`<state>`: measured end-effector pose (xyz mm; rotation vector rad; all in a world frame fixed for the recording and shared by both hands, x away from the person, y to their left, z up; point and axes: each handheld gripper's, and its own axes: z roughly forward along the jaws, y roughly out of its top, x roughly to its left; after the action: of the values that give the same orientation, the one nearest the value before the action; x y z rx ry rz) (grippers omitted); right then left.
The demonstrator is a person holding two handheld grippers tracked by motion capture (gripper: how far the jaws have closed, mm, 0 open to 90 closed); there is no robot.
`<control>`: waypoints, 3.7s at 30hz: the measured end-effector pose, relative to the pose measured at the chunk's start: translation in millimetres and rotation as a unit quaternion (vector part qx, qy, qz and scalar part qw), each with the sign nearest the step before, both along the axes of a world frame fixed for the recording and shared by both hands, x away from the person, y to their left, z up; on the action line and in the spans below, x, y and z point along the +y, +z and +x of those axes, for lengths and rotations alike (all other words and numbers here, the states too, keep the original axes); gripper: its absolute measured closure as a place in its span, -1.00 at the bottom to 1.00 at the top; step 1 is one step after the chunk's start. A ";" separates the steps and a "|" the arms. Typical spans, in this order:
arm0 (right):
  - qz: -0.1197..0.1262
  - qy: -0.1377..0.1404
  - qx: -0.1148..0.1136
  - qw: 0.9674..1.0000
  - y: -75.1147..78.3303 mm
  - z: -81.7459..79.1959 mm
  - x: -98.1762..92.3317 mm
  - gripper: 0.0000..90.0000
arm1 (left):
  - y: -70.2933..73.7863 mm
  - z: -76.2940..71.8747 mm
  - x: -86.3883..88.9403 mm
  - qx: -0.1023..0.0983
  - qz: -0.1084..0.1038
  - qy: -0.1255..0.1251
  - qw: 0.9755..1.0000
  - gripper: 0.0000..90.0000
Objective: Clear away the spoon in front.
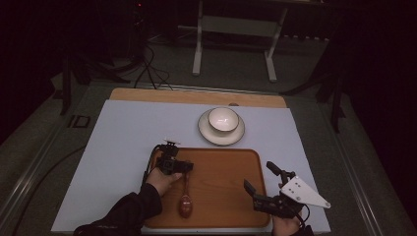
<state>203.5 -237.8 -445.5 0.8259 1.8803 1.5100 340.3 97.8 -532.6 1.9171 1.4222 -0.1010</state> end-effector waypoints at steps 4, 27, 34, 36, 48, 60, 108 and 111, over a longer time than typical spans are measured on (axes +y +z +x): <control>0.000 0.002 0.000 1.000 0.1 0.0 0.0 -0.75 | 1.3 -1.4 1.8 -0.009 0.007 0.003 1.000 0.48; -0.004 0.006 0.003 1.000 -0.5 0.4 2.1 -0.75 | 8.3 -10.2 -8.8 -0.036 0.018 -0.026 0.999 0.77; -0.003 0.005 0.003 1.000 -0.6 0.6 1.2 -0.75 | 1.3 -9.6 -13.5 -0.027 0.019 -0.030 0.999 0.76; -0.003 0.005 0.004 1.000 -0.6 0.7 1.1 -0.75 | 1.5 -9.2 -11.9 -0.027 0.022 -0.029 0.999 0.76; -0.004 0.006 0.003 1.000 -0.3 0.2 2.2 -0.75 | 9.0 -13.2 -8.3 -0.048 0.002 -0.035 0.998 0.49; -0.004 0.005 0.004 1.000 -0.8 0.5 2.0 -0.75 | 29.1 -27.7 -11.2 -0.083 -0.033 -0.094 0.992 -0.44; -0.017 0.009 0.011 1.000 -6.2 -1.1 8.3 -0.75 | 69.6 -119.3 83.7 -0.274 -0.053 -0.159 0.947 -0.93; -0.018 0.010 0.011 1.000 -6.7 -1.4 8.4 -0.75 | 65.6 -123.1 90.2 -0.280 -0.054 -0.145 0.947 -0.93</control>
<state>202.1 -229.4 -452.2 0.8140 1.9313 1.4800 217.3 188.0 -467.0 1.8520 0.7404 0.2118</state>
